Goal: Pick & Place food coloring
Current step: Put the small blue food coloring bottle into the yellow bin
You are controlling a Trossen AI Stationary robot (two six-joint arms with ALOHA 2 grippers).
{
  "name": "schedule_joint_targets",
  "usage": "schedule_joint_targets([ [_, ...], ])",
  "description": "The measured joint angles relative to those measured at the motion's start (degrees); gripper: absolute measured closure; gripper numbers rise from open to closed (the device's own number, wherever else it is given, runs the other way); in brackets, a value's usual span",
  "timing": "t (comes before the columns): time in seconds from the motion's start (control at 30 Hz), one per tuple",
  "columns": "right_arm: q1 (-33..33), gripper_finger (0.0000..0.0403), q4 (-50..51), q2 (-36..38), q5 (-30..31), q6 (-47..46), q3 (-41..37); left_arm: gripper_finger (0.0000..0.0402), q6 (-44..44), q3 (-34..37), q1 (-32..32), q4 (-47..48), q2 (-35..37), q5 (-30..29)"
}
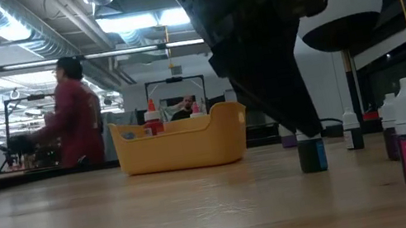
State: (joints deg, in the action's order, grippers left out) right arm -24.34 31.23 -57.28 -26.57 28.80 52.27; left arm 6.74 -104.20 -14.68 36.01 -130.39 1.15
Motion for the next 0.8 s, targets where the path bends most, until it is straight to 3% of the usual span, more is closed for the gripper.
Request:
schedule_joint_targets([
  [0.33,0.0,0.0226,0.0,0.0,0.0,0.0,0.0,0.0337,2.2,0.0,0.2,-0.1,0.0,0.0],
  [0.6,0.0,0.0226,0.0,0.0,0.0,0.0,0.0,0.0339,12.5,0.0,0.7,2.2,3.6,-0.4],
  [0.8,0.0,0.0226,0.1,0.0,0.0,0.0,0.0,0.0340,24.3,0.0,1.2,12.4,12.5,-9.0],
])
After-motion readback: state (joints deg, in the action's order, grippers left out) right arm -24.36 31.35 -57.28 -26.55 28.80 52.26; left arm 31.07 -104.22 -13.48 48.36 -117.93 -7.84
